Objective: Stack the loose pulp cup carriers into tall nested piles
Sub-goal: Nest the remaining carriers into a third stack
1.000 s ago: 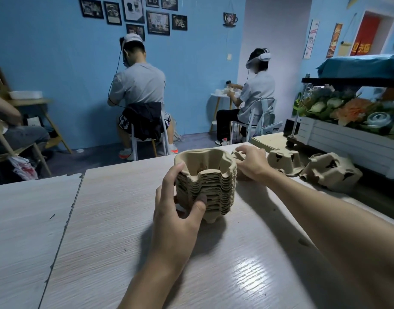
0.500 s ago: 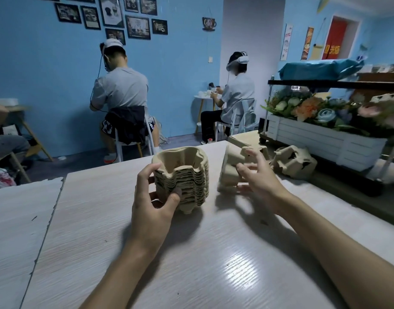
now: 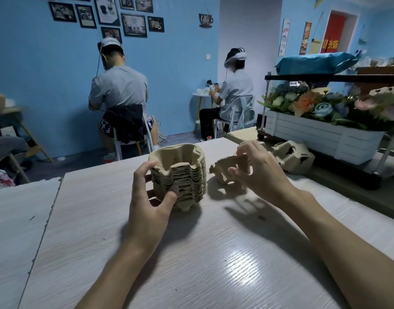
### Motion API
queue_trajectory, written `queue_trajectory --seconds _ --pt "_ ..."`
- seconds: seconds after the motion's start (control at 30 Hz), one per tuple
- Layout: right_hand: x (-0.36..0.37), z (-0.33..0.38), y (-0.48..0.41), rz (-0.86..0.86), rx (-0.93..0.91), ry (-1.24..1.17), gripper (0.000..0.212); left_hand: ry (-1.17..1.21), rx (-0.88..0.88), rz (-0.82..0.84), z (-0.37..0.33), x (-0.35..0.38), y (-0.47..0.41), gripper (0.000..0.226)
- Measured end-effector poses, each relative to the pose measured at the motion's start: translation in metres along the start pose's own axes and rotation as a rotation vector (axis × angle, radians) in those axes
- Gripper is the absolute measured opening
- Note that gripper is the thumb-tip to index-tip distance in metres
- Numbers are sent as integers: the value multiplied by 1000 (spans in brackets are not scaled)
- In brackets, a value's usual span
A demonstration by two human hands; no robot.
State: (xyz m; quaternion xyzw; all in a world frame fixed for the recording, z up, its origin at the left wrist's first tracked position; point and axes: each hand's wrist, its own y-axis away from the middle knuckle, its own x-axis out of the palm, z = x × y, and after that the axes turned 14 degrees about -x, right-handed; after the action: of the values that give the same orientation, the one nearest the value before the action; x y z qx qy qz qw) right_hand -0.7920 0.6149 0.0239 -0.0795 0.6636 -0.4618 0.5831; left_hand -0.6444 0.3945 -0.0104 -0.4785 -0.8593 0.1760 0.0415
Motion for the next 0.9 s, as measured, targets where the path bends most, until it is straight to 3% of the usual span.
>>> queue_trajectory --seconds 0.1,0.2,0.4,0.6,0.77,0.9 --pt "5 3 1 94 -54 170 43 -2 3 -2 0 0 0 58" --pt "9 -1 3 132 -30 161 29 -12 0 1 1 0 0 58" --pt "2 -6 -1 -118 30 -78 9 -33 -6 9 1 0 2 60" --pt "-23 17 -12 -416 -34 -255 14 -47 16 87 -2 9 7 62" --pt "-28 43 -16 -373 -232 -468 16 -31 19 135 -5 12 8 57" --pt "-26 47 -16 -281 -216 -525 24 -25 -29 122 -4 11 8 76"
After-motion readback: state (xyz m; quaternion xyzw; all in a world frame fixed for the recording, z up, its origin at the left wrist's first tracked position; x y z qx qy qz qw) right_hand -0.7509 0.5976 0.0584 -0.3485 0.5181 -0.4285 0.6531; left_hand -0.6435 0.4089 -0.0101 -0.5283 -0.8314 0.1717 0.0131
